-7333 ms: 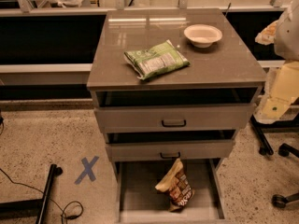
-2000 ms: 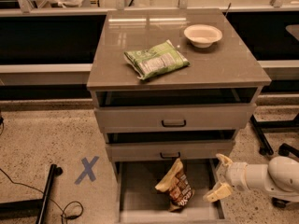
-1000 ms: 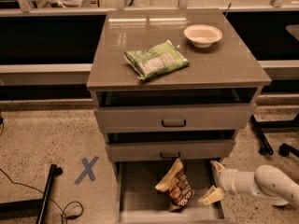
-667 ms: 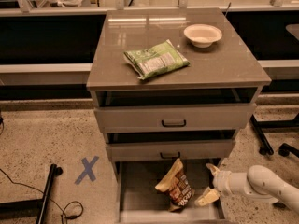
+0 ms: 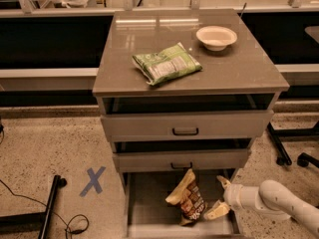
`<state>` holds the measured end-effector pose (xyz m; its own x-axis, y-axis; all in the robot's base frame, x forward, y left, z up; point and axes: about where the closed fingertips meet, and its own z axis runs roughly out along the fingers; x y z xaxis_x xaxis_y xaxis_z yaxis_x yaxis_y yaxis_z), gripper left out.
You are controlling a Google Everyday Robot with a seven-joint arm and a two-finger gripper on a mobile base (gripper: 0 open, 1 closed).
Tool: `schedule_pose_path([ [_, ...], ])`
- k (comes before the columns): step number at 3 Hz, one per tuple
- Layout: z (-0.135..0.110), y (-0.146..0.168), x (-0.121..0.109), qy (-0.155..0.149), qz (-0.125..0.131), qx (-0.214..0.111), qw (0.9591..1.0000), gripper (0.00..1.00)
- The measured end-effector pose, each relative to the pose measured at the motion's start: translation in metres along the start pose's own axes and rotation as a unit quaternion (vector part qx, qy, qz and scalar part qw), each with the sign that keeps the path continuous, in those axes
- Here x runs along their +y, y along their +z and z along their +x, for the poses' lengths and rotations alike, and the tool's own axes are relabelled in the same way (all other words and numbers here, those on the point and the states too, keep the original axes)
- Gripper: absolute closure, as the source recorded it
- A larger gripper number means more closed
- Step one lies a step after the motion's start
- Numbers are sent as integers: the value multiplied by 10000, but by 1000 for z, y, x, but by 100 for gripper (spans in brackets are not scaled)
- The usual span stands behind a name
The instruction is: Pick brown chip bag from bottom drawer and place on counter
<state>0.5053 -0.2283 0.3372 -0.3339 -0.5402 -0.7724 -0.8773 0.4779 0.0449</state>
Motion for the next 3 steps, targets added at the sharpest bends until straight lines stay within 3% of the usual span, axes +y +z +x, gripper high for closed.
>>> schedule_pose_path([
  [2,32,60,-33,75,248,-274,9993,0],
  [3,29,93,-37,219,-61,-575,9981,2],
])
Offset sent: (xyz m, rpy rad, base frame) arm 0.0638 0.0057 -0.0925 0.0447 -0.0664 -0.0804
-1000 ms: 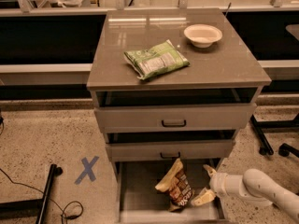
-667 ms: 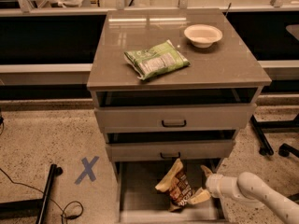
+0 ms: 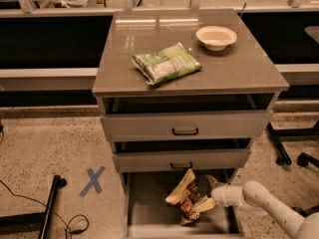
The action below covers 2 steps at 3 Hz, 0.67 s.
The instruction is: Pick brown chip bag from bottom drawer and place on counter
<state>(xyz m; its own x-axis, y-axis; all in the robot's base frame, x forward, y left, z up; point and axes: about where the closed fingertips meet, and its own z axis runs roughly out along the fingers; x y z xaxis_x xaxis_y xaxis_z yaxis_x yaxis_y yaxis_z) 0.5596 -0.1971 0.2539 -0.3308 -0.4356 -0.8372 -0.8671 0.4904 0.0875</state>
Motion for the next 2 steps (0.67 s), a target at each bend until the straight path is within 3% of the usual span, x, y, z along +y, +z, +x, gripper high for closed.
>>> schedule_pose_path([
  [2,-19,34,19,-28,-654,-333,9973,48],
])
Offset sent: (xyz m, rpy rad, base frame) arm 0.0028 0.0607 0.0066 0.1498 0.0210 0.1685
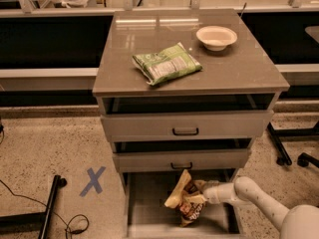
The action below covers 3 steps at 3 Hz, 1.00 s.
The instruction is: Pick brown chip bag from bottom drawer and place on counter
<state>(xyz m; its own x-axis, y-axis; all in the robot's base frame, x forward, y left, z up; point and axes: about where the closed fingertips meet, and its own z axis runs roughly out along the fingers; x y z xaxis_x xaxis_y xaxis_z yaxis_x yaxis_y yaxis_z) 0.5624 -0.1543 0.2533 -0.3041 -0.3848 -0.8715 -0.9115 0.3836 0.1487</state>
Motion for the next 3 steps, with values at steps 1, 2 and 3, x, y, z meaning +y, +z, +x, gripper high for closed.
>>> schedule_pose_path([
  [1,-21,4,17,-349,-145,-405,9985,79],
  [2,-49,-13,46,-1073,-248,-994,9889,100],
  [3,-79,-59,88,-2124,-359,-1554,9641,100],
])
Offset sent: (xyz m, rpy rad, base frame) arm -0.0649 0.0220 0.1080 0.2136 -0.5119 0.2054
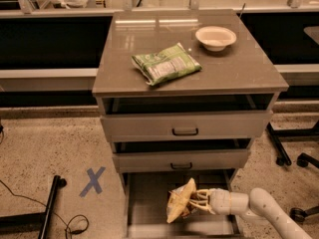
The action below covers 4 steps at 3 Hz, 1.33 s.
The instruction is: Pick brown chip bag from bottom drawer and place on counter
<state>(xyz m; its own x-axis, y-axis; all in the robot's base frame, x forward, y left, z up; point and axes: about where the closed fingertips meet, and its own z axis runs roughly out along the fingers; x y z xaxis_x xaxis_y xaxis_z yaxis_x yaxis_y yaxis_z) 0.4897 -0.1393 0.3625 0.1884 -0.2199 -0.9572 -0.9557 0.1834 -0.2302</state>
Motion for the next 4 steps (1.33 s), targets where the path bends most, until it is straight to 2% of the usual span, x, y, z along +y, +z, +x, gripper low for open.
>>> schedule_pose_path([
  [1,-62,-38,29,-1459,-66,-90,9892,100],
  [2,-100,-49,31,-2201,-230,22,9752,100],
  [3,-152,-55,-7,-2434,-181,255,9694,100],
  [4,-225,-68,-71,-1947,-121,450,9798,100],
])
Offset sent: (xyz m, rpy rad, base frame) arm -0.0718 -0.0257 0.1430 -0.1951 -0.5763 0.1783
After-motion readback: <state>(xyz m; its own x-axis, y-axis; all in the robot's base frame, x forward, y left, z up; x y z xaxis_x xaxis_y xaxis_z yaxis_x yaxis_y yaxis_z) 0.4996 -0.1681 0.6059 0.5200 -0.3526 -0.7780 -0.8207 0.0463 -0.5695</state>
